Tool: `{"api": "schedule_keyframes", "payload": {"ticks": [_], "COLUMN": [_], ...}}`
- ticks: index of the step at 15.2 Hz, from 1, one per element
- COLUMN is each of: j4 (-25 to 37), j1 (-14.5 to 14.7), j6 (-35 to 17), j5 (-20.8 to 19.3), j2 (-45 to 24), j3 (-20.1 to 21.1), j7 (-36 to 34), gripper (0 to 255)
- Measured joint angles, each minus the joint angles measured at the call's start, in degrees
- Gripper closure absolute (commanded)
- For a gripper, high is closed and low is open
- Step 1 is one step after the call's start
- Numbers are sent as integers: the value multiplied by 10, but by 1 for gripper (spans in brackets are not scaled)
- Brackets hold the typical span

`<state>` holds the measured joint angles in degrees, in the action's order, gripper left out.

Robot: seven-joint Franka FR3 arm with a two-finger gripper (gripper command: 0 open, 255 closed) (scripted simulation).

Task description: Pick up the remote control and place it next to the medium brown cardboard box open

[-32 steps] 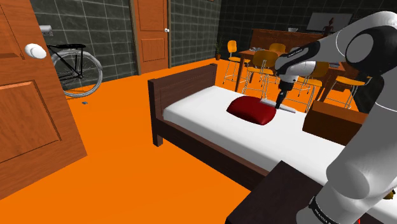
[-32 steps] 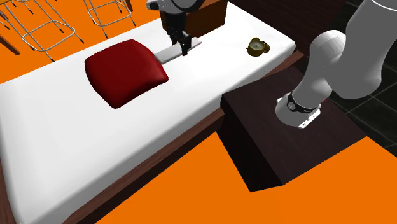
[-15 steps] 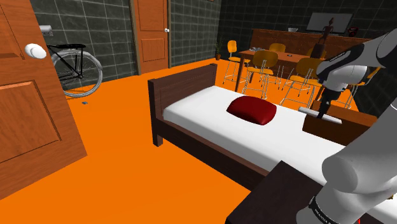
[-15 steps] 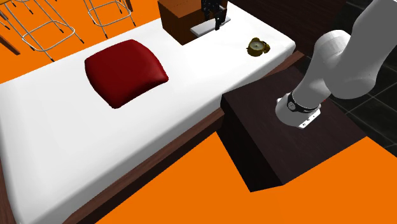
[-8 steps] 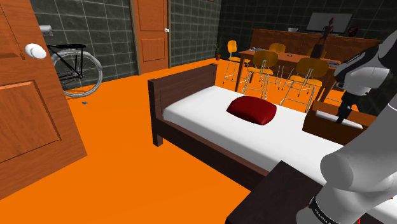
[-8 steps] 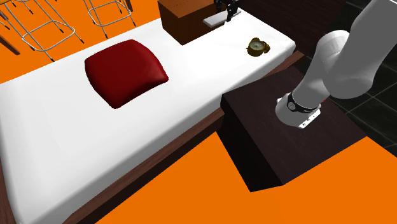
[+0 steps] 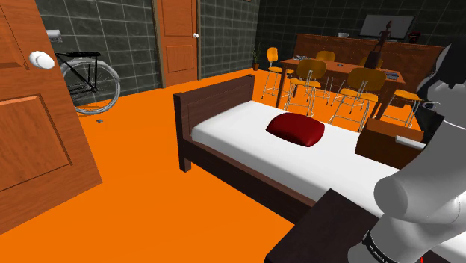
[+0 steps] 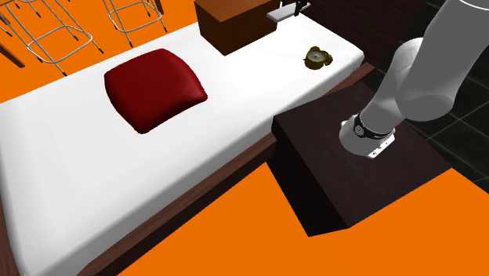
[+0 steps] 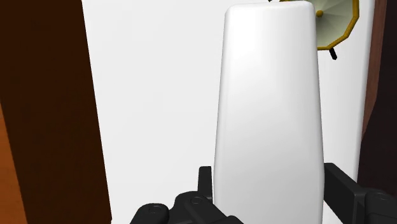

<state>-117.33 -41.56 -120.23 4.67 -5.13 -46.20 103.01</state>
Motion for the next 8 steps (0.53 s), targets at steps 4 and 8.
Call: {"api": "schedule_keyframes", "payload": {"ticks": [4,8], "j4": [11,-2], "j1": [-17,-23], "j6": [-7,-31], "j5": [24,41], "j2": [-27,-45], "j3": [-5,-2], "j7": [35,48], "gripper": [255,255]}}
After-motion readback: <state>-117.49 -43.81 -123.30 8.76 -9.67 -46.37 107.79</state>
